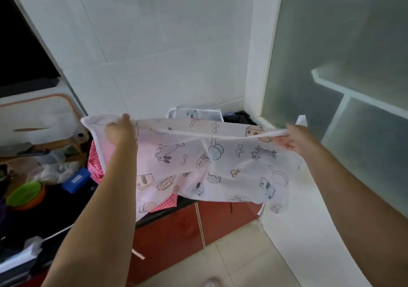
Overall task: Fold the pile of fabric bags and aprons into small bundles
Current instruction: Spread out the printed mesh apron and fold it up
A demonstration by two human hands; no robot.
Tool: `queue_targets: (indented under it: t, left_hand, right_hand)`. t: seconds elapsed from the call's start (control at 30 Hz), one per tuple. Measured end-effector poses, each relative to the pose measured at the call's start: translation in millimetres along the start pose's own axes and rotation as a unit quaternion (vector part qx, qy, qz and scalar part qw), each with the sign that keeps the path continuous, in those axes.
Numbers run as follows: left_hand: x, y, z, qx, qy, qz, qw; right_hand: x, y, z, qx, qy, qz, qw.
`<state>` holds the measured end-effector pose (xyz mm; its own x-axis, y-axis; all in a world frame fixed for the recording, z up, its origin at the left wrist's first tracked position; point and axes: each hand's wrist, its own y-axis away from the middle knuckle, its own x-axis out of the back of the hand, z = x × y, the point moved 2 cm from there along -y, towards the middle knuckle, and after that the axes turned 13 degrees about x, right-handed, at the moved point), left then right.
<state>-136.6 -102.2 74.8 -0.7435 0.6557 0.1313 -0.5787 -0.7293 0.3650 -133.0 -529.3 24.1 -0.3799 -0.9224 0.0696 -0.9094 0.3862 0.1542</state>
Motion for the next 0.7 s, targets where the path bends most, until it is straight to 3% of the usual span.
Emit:
queue_targets:
  t: [0.2, 0.3, 0.37, 0.43, 0.5, 0.57, 0.6, 0.7]
  left_hand:
    - [-68, -85, 17, 0.056, -0.04, -0.009, 0.998]
    - [-102, -106, 16, 0.1, -0.067, -0.053, 0.991]
    - [-124, -98, 11, 0.019, -0.17, -0.103, 0.98]
    - [-147, -81, -8, -0.126, -0.313, -0.149, 0.93]
    - [-159, -56, -38, -0.253, -0.457, -0.195, 0.831]
    - [-177, -44, -73, -0.27, -0.579, -0.241, 0.731]
    - [-182, -42, -88, -0.259, -0.621, -0.249, 0.697]
    - [-189, -48, -108, -0.24, -0.674, -0.213, 0.665]
  right_hand:
    - [-68, -73, -27, -0.024, 0.151, -0.082, 0.985]
    - [-109, -106, -19, -0.04, 0.156, -0.237, 0.958]
    - [-128, -122, -7, 0.02, 0.248, -0.318, 0.915]
    - [-147, -142, 7, 0.095, 0.35, -0.339, 0.868]
    - [-159, -149, 20, 0.116, 0.372, -0.347, 0.853]
    - [-164, -159, 33, 0.117, 0.351, -0.351, 0.861]
    - [-165, -161, 39, 0.124, 0.322, -0.342, 0.874]
    - [-151, -147, 53, 0.173, 0.219, -0.249, 0.928]
